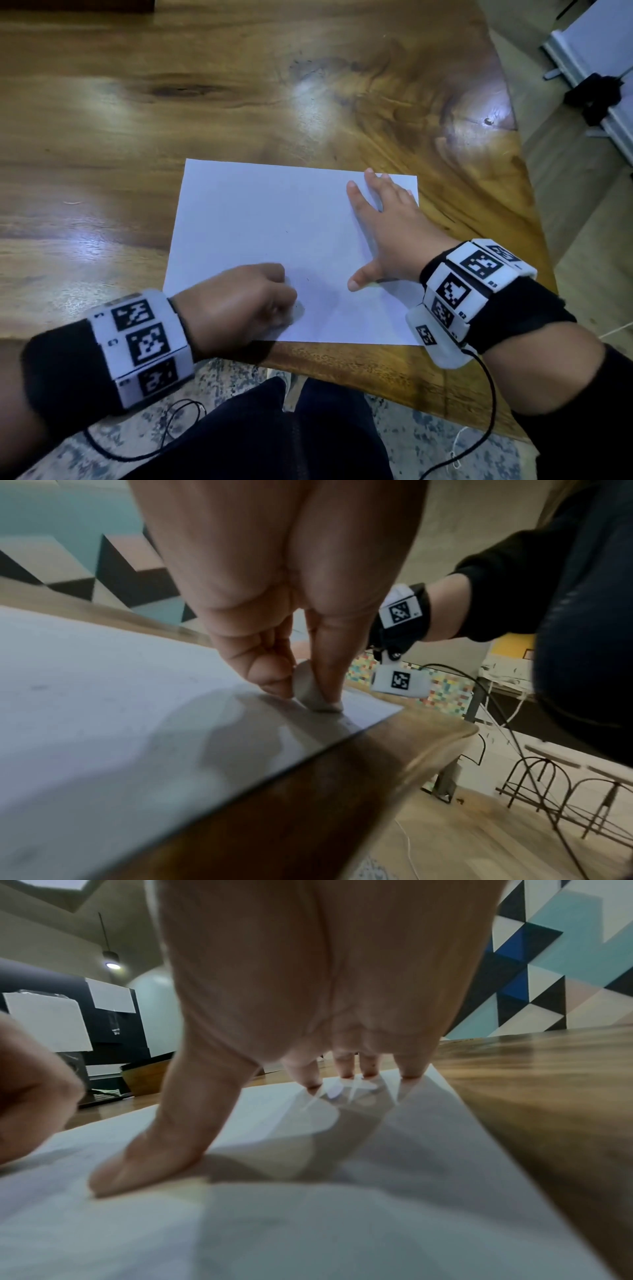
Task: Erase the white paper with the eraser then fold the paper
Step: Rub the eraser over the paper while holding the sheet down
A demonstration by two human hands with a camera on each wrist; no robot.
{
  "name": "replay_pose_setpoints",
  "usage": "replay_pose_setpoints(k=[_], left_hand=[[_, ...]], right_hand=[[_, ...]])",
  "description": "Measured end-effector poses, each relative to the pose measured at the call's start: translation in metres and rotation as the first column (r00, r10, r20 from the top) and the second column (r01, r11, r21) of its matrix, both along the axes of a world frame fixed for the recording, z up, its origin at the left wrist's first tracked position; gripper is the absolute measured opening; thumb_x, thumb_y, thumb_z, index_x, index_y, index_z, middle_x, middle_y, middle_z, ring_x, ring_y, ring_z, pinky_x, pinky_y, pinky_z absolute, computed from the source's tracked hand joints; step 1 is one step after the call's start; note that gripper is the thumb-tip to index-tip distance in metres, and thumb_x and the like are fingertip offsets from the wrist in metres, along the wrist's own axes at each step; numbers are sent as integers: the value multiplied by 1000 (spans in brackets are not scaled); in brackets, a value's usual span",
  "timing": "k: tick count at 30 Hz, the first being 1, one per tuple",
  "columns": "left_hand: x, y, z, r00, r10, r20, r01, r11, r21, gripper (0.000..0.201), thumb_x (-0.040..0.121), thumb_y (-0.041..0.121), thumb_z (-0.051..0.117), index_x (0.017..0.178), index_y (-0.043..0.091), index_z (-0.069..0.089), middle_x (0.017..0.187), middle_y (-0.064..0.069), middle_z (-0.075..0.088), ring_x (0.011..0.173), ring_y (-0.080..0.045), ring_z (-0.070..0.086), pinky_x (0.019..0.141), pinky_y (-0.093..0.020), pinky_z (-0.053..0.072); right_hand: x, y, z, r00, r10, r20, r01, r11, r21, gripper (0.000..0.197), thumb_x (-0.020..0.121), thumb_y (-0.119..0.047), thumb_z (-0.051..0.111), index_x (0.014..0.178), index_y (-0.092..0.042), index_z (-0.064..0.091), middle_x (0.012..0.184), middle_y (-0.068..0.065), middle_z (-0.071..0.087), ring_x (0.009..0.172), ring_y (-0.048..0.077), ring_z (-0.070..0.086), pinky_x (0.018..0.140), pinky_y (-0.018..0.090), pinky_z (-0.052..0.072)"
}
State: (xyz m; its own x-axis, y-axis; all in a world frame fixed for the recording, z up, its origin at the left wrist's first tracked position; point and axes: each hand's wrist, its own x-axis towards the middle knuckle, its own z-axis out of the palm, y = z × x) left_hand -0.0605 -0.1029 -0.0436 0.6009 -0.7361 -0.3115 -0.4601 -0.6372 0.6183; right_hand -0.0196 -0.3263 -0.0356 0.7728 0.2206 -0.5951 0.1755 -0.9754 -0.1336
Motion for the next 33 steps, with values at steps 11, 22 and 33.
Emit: replay_pose_setpoints(k=[11, 22, 33], left_hand=[[5, -15, 2, 996, -77, 42, 78, 997, -26, 21, 78, 22, 55, 58, 15, 55, 69, 1, 47, 55, -22, 52, 53, -23, 40], [57, -56, -3, 975, -20, 220, 24, 1000, -13, 17, 77, 20, 48, 73, 10, 61, 79, -12, 55, 74, -31, 56, 63, -31, 40], [73, -61, -6, 977, 45, 207, -56, 997, 46, 13, 81, 12, 50, 84, 9, 62, 89, -13, 55, 84, -34, 56, 75, -40, 47]], right_hand=[[0, 1, -1, 1000, 1, -2, -1, 1000, -3, 136, 60, -61, 76, 148, -20, -19, 152, 8, -31, 141, 24, -26, 118, 42, -5], [0, -1, -2, 1000, 0, 1, 0, 1000, 16, 137, 58, -62, 77, 148, -19, -18, 152, 9, -31, 141, 25, -26, 118, 43, -5], [1, 1, -2, 1000, 12, -2, -12, 1000, -2, 136, 60, -63, 75, 148, -19, -20, 152, 10, -32, 141, 26, -27, 118, 43, -7]])
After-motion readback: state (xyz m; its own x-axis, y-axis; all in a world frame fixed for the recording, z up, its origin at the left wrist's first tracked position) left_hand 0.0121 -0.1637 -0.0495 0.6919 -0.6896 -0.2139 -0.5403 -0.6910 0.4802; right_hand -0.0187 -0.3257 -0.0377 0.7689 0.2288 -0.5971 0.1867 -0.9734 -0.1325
